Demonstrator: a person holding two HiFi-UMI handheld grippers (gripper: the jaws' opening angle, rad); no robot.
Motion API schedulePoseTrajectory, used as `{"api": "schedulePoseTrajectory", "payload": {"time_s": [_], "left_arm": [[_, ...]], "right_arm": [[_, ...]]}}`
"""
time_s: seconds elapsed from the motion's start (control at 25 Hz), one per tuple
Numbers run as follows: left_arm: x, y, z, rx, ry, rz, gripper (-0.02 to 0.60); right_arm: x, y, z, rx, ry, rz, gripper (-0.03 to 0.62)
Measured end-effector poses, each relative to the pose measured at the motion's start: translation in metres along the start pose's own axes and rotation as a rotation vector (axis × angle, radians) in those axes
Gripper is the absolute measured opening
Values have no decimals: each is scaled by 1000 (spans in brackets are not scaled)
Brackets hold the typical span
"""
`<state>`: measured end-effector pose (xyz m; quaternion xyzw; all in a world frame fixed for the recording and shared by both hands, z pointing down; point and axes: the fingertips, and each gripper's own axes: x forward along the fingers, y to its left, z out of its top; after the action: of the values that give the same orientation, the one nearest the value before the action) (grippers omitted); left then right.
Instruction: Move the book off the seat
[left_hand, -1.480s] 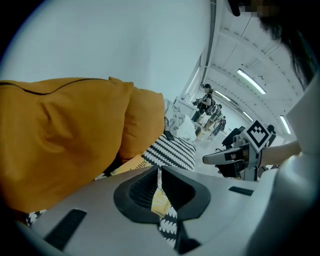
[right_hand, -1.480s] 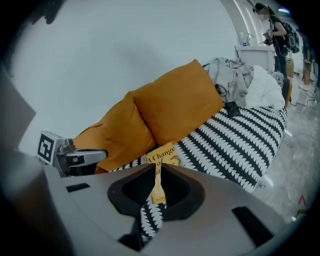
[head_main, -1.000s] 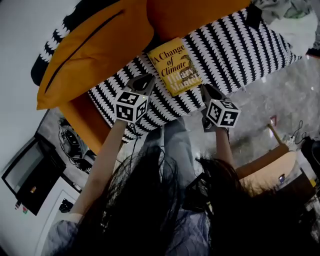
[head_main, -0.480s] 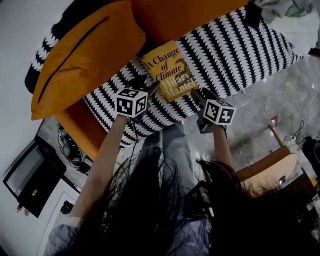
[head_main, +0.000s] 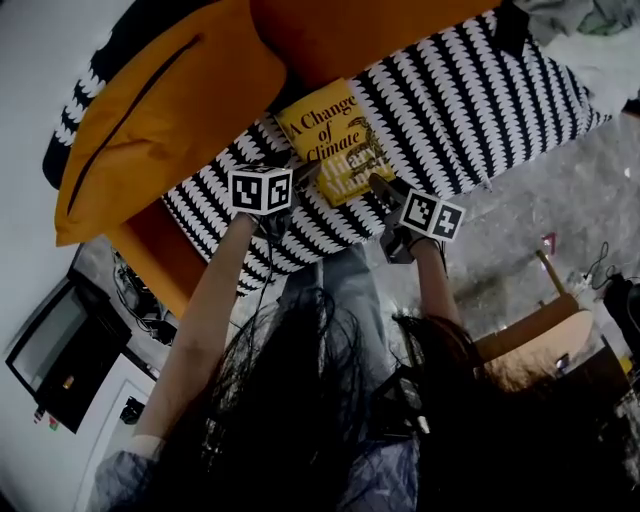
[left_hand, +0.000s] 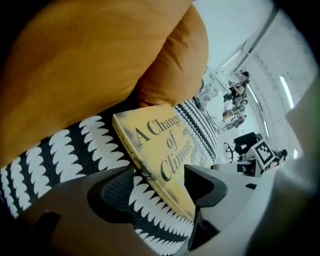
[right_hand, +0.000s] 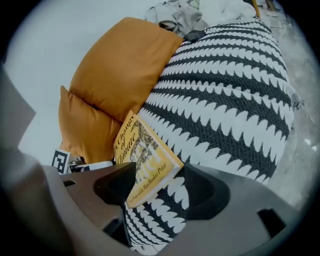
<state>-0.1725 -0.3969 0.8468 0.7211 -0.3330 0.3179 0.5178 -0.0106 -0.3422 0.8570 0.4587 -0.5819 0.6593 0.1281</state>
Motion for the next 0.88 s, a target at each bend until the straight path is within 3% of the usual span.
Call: {"api": "schedulePoseTrajectory", "payload": {"time_s": [0.12,0.2,0.44,0.88], "left_arm": [[7,3,2,-125,-31,-34,313],[7,2,7,-158,-52,-41,313],[21,5,6,-92,-20,-18,313],[9,3,7,-81,-43,33,307]], "right_arm": [[6,-1,6,8,-8,-5,288],[7,1,11,11,-16,-10,288],[15,-5,11,-10,5,-11,287],[-2,8,0,-60,49,-20,253]]}}
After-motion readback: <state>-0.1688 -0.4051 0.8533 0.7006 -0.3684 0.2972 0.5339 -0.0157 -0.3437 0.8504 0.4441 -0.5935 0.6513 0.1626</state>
